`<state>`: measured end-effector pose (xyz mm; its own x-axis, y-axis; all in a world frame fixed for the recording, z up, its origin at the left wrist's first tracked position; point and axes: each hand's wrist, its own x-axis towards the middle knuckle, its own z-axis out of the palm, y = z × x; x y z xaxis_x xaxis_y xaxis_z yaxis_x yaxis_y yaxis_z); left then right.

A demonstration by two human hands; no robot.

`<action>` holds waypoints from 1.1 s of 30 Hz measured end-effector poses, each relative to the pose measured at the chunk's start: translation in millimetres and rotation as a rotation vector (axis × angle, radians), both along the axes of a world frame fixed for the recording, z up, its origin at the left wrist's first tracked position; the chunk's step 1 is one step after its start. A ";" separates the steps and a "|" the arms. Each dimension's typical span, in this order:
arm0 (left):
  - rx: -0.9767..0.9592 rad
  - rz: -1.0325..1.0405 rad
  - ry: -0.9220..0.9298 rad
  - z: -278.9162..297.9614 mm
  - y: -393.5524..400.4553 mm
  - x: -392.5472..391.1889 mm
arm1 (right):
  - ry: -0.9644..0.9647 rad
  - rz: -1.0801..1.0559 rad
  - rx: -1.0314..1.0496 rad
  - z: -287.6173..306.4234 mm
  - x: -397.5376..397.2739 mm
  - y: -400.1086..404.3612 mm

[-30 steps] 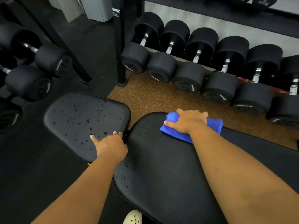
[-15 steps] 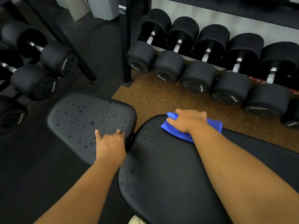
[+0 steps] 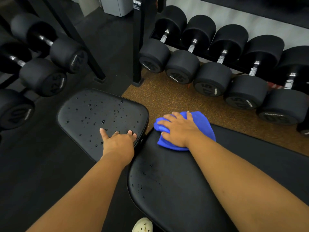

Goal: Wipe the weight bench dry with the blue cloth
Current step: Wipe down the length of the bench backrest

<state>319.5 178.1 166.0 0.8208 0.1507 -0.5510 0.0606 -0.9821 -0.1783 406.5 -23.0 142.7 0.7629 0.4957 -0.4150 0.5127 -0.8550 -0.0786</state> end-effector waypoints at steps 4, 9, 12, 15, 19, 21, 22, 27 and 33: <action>-0.065 -0.038 0.107 -0.3 3.5 7.5 | -0.018 -0.142 -0.123 -10.0 -12.8 36.5; -0.080 -0.057 0.118 -4.8 3.2 5.1 | -0.008 -0.034 -0.050 -10.8 -53.6 51.5; -0.102 -0.050 0.116 -6.1 6.9 1.5 | 0.060 0.123 0.038 -0.5 -74.1 32.3; -0.131 -0.060 0.091 -7.3 15.2 -0.4 | 0.064 0.092 0.047 11.2 -69.6 2.9; -0.156 -0.080 0.071 -13.4 25.4 -5.4 | -0.021 -0.094 -0.037 6.2 -64.8 10.0; -0.171 -0.071 0.048 -15.1 25.6 -7.6 | -0.009 -0.113 -0.067 1.4 -71.5 27.0; -0.177 -0.064 0.035 -15.6 25.0 -8.7 | 0.003 -0.092 -0.062 -0.4 -76.7 33.8; -0.198 -0.029 0.028 -18.0 24.2 -10.5 | 0.112 0.129 0.050 12.2 -110.9 23.9; -0.182 -0.021 0.070 -15.9 22.6 -8.3 | 0.059 -0.039 -0.021 31.3 -99.0 -32.6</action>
